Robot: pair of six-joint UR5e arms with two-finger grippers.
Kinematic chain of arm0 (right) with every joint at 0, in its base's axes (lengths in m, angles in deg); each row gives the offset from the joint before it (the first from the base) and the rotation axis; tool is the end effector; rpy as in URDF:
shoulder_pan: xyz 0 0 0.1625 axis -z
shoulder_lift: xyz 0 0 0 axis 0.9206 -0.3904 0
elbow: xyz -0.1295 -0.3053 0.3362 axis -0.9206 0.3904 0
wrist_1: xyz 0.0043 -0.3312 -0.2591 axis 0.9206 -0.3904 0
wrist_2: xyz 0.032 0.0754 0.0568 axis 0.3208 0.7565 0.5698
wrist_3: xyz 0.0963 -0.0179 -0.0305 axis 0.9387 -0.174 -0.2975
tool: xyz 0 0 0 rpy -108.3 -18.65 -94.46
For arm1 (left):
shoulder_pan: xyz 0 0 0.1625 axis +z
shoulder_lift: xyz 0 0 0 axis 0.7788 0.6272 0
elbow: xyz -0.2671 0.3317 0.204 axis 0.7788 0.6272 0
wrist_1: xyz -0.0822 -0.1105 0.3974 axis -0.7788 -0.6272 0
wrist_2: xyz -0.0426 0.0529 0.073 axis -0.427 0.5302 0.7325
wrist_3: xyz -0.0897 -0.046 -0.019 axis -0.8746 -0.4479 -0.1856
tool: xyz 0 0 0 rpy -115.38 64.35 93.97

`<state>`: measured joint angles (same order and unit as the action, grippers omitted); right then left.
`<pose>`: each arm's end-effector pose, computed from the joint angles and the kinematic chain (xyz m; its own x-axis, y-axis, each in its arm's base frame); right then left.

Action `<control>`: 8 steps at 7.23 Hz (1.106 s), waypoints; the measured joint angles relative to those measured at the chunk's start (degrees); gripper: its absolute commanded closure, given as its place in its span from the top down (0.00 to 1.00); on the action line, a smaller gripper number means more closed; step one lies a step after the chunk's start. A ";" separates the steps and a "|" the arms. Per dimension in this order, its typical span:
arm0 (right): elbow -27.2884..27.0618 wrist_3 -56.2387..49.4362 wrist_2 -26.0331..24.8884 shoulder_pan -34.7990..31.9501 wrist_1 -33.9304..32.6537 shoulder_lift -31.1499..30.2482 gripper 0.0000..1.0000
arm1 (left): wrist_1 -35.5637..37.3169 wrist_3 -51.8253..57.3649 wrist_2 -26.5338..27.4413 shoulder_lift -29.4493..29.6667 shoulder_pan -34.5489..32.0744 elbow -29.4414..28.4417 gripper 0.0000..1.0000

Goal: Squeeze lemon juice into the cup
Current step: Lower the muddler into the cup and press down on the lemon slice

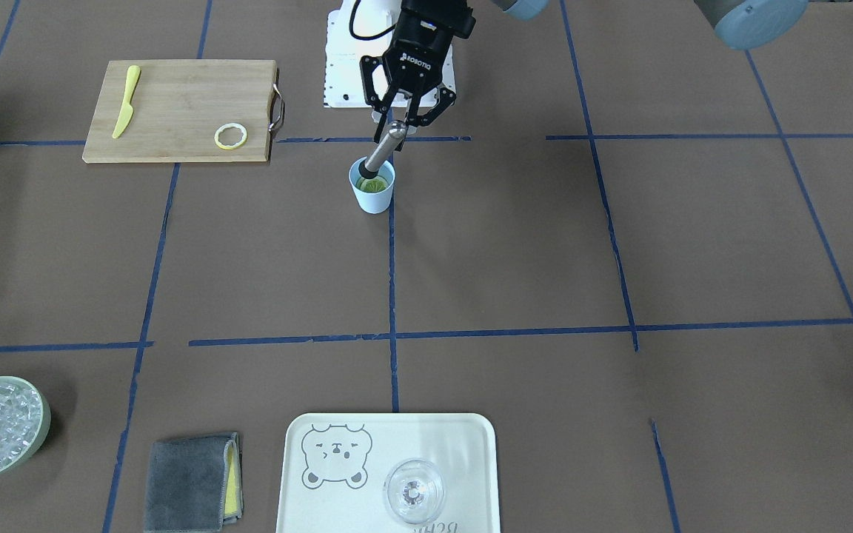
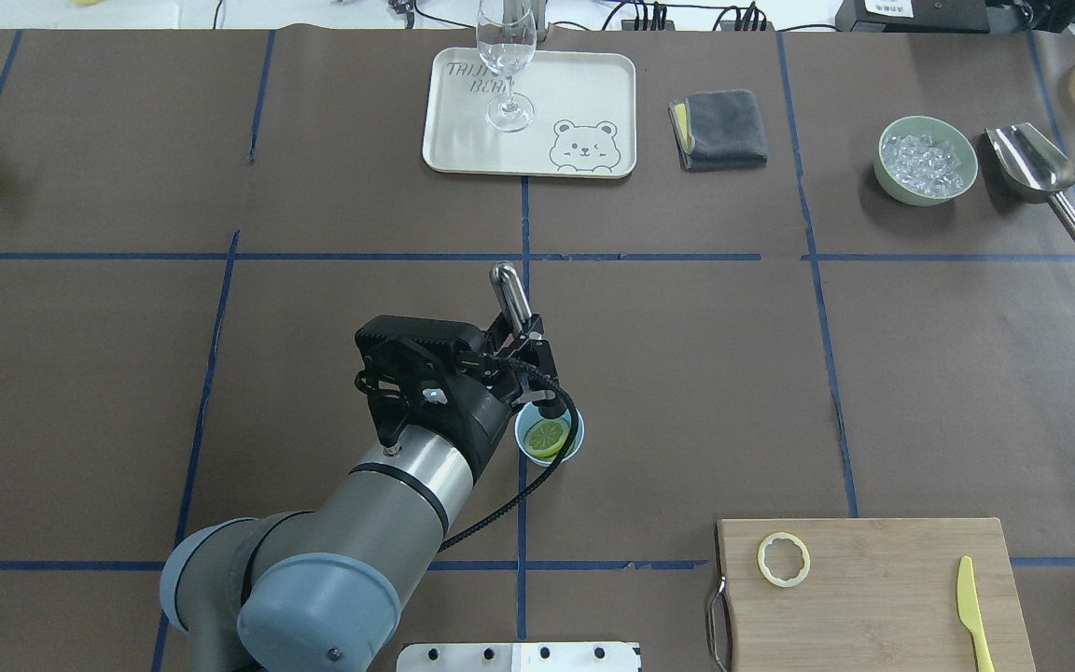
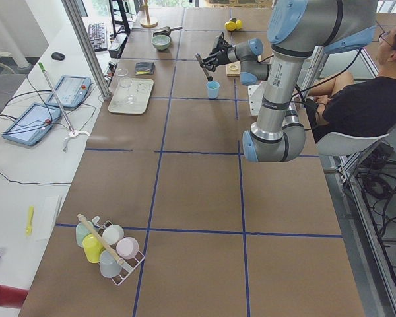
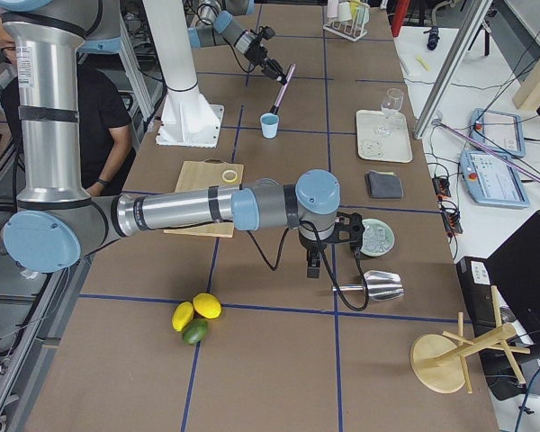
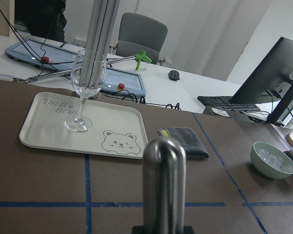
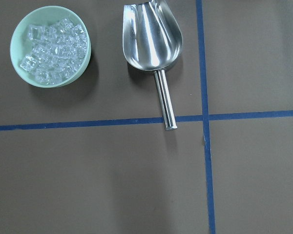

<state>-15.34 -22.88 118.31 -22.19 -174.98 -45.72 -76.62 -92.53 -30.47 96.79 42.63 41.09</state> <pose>0.0484 -0.4934 0.6140 0.6381 0.0561 0.7679 -0.1091 0.9939 0.0180 0.5451 -0.2882 0.1556 0.4299 0.2118 -0.8777 0.6704 0.5763 0.4675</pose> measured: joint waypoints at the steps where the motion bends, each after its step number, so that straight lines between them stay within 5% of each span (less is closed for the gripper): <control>1: 0.00 0.00 0.00 0.00 0.03 -0.05 1.00 | -0.27 -0.03 -0.02 0.06 0.05 -0.84 0.00; 8: 0.14 0.00 -0.04 0.00 0.05 0.08 1.00 | -5.52 -0.15 -0.12 -0.39 1.27 -6.39 0.00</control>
<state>-15.20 -22.88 118.27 -22.19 -174.93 -45.64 -82.14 -92.68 -30.59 96.40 43.90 34.70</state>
